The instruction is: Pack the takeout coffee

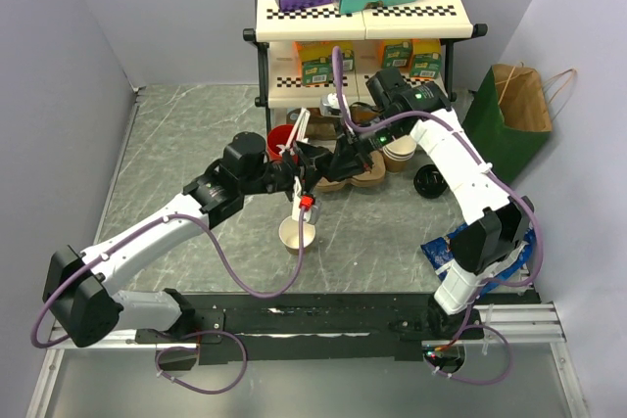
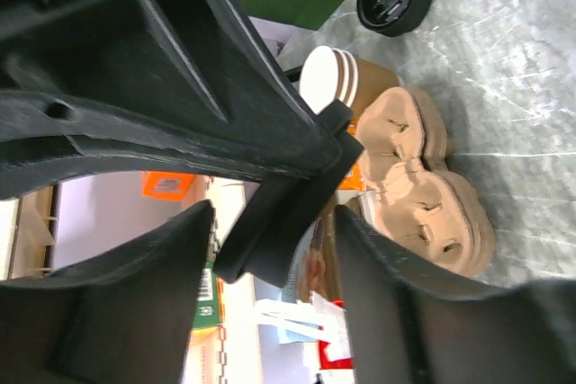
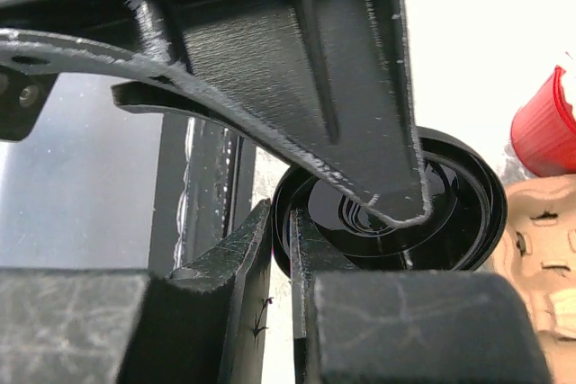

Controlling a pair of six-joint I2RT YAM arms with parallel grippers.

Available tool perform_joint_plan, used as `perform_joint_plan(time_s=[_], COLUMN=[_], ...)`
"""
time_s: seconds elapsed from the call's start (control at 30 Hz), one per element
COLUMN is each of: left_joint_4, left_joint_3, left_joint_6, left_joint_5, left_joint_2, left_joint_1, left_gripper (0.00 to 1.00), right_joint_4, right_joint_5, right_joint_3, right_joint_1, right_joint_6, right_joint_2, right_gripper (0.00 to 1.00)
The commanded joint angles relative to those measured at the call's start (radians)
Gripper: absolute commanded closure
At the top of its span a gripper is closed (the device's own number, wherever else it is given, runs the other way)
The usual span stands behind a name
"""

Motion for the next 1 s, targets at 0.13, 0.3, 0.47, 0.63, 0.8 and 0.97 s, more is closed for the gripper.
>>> perform_joint_plan(time_s=[0.13,0.3,0.47,0.63,0.8,0.97], left_joint_4=[-0.048,-0.084,0.027,0.008,-0.067,-0.163], left_joint_3=[0.052,0.049,-0.012,-0.025,-0.038,-0.074], left_joint_6=[0.025,-0.037,-0.274,-0.71,-1.215,-1.43], left_joint_5=[-0.021,-0.053,-0.119,-0.241,-0.158,0.127], left_joint_2=[-0.018,-0.036,-0.082,-0.133,-0.197,-0.185], left_joint_1=[-0.017,-0.02,-0.02,-0.017,0.085,0.262], left_gripper=[0.61,0.88,0.99,0.99,0.99,0.99], right_joint_4=[-0.232,-0.232,-0.067,0.449,0.976,1.026], right_joint_5=[-0.008,-0.007,-0.071,0.031,0.265,0.294], right_joint_3=[0.057,0.074,0.068,-0.249,-0.61,-0.698], right_joint_1=[0.011,0.014,-0.045,-0.088,-0.076,-0.035], right_joint_6=[0.013,0.001,0.035,0.3,0.547,0.663], right_joint_2=[0.02,0.015,-0.074,-0.324,-0.552,-0.533], right_gripper=[0.89,0.74,0.48,0.32,0.19,0.18])
